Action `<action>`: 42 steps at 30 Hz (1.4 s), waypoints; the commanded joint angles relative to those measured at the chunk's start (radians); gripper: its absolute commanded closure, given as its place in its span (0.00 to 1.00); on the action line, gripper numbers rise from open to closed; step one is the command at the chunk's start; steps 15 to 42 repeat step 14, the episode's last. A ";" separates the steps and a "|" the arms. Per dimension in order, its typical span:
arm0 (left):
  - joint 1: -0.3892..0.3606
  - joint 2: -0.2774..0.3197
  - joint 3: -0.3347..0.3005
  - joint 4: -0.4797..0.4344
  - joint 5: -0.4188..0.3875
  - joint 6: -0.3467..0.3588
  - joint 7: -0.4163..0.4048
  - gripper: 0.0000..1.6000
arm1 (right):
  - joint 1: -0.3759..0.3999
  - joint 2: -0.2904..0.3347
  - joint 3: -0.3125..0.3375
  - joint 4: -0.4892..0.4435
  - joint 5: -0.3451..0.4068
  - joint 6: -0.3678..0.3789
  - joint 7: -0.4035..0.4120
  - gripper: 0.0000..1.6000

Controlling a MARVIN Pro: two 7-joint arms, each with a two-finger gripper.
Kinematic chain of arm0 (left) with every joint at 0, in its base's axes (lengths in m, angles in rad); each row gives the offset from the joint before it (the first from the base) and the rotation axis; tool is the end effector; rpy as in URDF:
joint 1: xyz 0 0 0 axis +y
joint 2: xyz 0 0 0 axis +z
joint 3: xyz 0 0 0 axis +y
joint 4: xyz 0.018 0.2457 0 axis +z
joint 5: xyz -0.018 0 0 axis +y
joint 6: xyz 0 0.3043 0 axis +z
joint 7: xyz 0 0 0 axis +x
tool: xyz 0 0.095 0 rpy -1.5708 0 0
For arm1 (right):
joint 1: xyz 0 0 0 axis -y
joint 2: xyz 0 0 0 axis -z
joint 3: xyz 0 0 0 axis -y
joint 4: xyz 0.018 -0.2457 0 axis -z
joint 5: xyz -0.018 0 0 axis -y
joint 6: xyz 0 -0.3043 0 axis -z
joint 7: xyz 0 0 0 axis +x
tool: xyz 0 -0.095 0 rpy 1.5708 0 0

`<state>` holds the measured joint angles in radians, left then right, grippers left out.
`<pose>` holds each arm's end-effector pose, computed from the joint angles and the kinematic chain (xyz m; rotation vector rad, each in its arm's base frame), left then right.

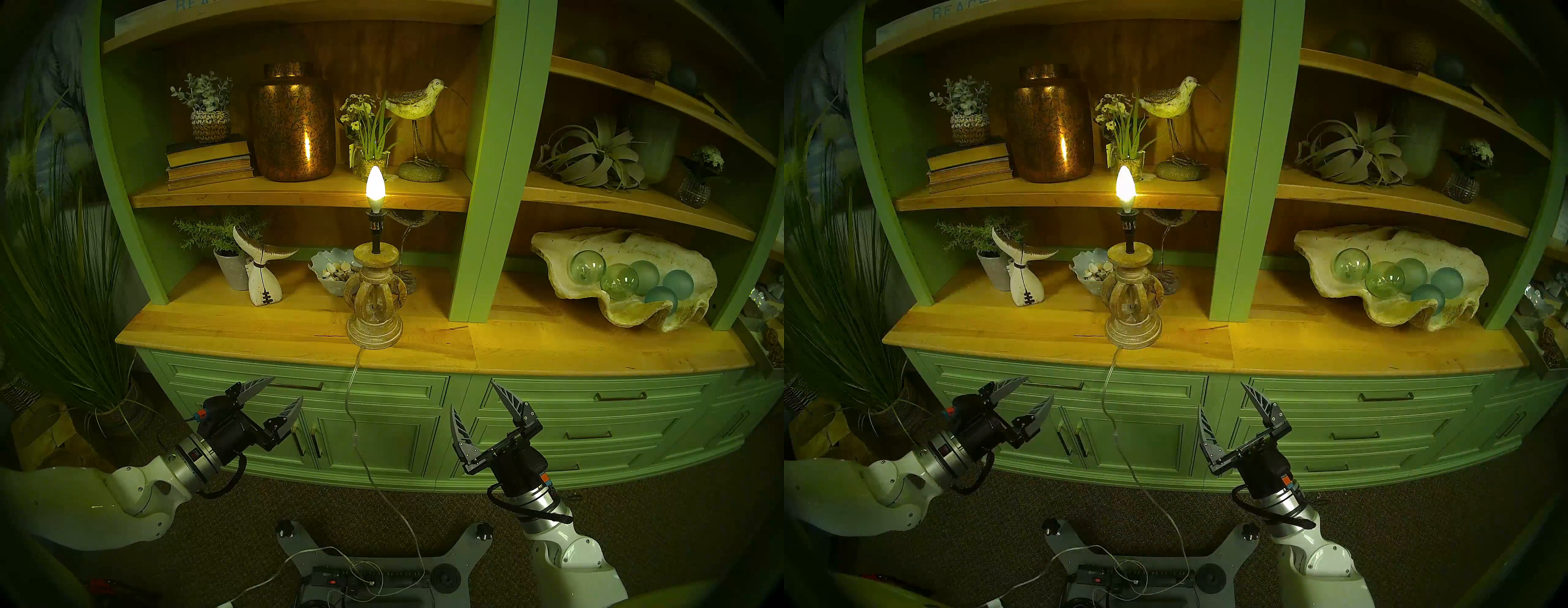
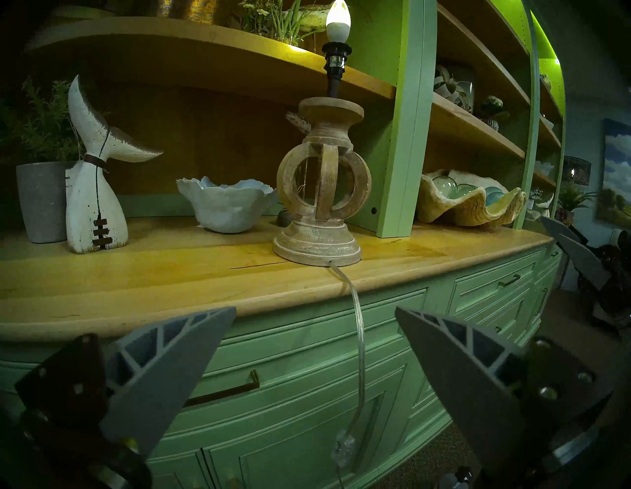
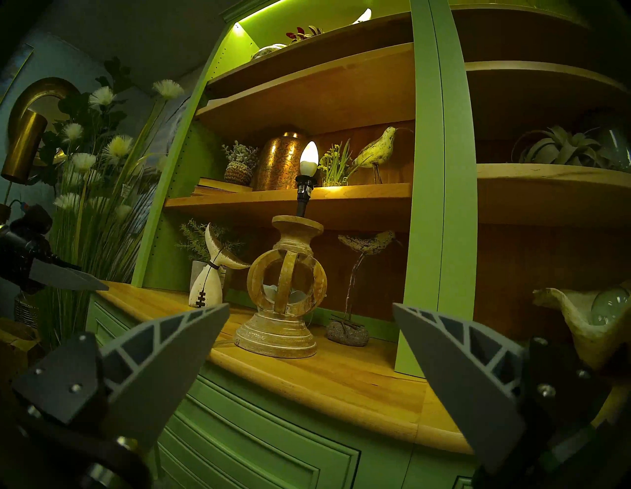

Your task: Grab cable and switch light on

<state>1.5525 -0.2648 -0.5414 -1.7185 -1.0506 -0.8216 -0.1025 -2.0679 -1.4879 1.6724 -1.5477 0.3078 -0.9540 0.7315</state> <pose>0.2486 0.0835 -0.3252 1.9152 -0.5344 1.7704 0.2284 -0.0106 -0.3484 -1.4604 -0.5560 -2.3821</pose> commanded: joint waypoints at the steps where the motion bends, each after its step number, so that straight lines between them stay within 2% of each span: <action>1: -0.023 -0.004 -0.018 -0.004 -0.006 -0.031 -0.046 0.00 | 0.000 -0.004 0.007 -0.042 0.033 -0.006 0.039 0.00; 13: -0.022 -0.007 -0.021 0.001 -0.020 -0.033 -0.068 0.00 | 0.006 -0.031 0.033 -0.036 0.063 -0.006 0.104 0.00; 42: -0.022 -0.007 -0.021 0.001 -0.020 -0.033 -0.068 0.00 | 0.006 -0.031 0.033 -0.036 0.063 -0.006 0.104 0.00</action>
